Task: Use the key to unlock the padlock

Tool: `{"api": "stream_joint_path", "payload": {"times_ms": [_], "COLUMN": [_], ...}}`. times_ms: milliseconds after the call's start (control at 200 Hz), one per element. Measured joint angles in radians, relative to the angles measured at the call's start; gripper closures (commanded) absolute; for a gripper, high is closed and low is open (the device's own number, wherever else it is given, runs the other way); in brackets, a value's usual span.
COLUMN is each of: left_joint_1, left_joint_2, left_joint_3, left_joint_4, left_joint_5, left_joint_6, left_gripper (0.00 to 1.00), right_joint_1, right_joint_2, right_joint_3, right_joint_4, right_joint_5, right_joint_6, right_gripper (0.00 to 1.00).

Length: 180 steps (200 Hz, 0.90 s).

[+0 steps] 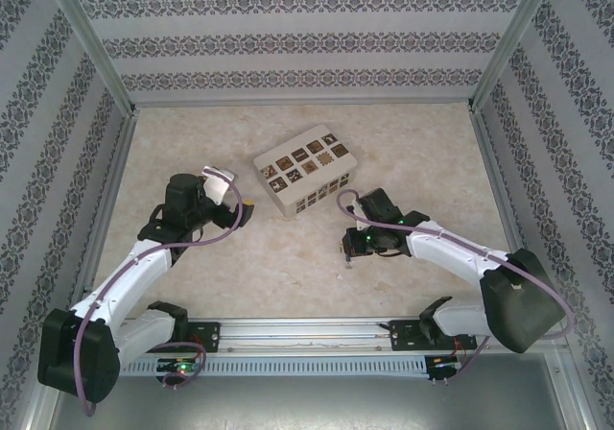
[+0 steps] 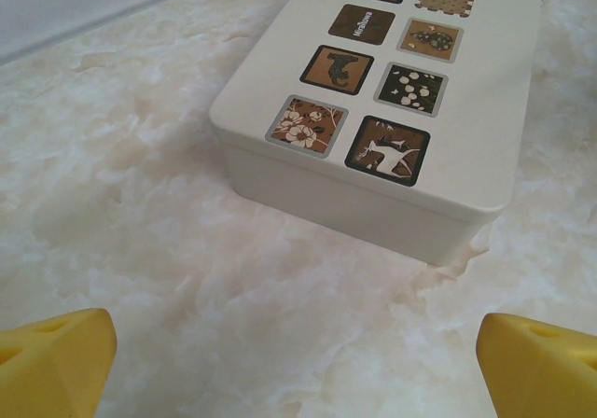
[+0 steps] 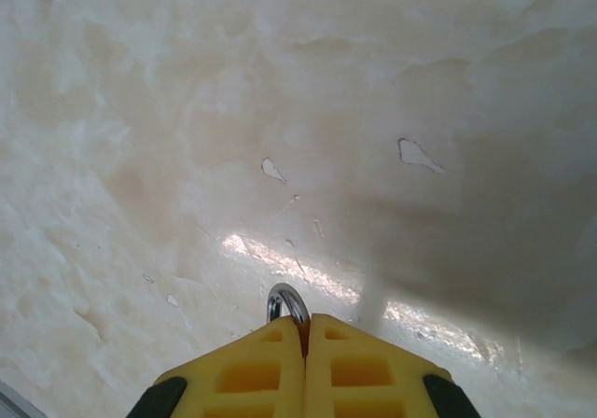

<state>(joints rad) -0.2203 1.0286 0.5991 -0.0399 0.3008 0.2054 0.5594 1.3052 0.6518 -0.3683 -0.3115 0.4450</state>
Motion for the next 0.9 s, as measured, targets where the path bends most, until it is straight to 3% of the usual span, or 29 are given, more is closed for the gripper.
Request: {"api": "stream_joint_path", "payload": {"times_ms": [155,580,899], "left_joint_1": [0.0,0.0,0.0], "left_joint_2": [0.0,-0.009,-0.043], "left_joint_3": [0.0,0.0,0.0], "left_joint_4": [0.001,0.026,0.027], "left_joint_5": [-0.008,0.005,0.005], "left_joint_6": [0.001,-0.004,-0.008], "left_gripper": [0.01,0.01,0.01], "right_joint_1": [0.002,0.008,0.008], "right_joint_2": [0.032,0.05,0.002], "right_joint_3": [-0.014,-0.061,-0.061], "right_joint_4": [0.032,0.122,0.12], "right_joint_5": [-0.017,-0.019,0.032], "right_joint_6": [0.005,0.074,0.067], "right_gripper": [1.0,0.74,0.59]}}
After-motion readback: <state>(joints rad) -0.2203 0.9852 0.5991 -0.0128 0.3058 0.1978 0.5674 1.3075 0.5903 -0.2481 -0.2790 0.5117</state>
